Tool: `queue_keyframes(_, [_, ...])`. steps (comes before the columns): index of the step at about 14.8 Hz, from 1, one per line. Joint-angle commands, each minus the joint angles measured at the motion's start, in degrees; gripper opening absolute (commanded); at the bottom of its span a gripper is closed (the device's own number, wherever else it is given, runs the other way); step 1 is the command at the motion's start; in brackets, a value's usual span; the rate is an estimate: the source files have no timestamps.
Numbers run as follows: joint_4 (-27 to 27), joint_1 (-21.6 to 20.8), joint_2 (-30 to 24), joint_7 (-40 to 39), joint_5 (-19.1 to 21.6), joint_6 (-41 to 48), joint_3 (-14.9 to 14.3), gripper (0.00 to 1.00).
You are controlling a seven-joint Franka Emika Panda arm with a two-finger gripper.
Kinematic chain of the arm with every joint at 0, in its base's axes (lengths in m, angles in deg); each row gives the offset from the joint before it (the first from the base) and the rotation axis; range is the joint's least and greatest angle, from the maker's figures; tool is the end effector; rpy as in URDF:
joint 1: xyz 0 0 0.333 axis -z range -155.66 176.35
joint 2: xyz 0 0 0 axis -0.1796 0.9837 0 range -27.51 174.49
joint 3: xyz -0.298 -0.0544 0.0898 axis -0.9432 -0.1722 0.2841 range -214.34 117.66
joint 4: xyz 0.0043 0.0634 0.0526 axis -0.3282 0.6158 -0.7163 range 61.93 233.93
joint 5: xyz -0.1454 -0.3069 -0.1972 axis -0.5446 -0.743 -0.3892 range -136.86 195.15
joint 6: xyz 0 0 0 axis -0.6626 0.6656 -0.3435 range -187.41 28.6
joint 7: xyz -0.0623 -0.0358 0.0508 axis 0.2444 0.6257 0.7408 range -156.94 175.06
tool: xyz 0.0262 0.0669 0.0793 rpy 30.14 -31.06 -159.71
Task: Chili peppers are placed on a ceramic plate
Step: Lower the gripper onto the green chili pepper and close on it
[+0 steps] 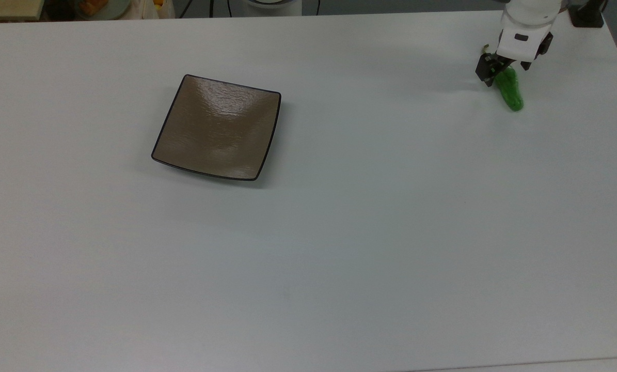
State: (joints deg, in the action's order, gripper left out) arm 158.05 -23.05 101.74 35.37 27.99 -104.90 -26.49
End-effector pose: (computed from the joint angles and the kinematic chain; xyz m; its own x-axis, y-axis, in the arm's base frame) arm 0.4034 0.5357 0.3187 0.8937 0.4483 0.0213 0.4439 -0.8759 -0.1892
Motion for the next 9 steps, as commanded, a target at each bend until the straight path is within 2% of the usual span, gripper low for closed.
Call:
queue_keyframes(1, [-0.37, -0.71, 0.5, 1.38, -2.27, -0.83, -0.32, 0.48])
queue_keyframes(3, [-0.19, -0.8, 0.67, 1.38, -2.27, -0.83, -0.32, 0.45])
queue_keyframes(4, [-0.19, -0.88, 0.93, 1.29, -2.36, -0.83, -0.32, 0.41])
queue_keyframes(5, [-0.1, -0.97, 0.94, 1.29, -2.36, -0.83, -0.32, 0.32])
queue_keyframes(6, [-0.02, -1.32, 1.11, 1.29, -2.62, -0.83, -0.32, 0.31])
queue_keyframes(7, [-0.01, -1.41, 1.2, 1.2, -2.89, -0.83, -0.32, 0.17])
queue_keyframes(9, [-0.01, -1.33, 1.29, 1.38, -2.98, -0.83, -0.32, 0.0])
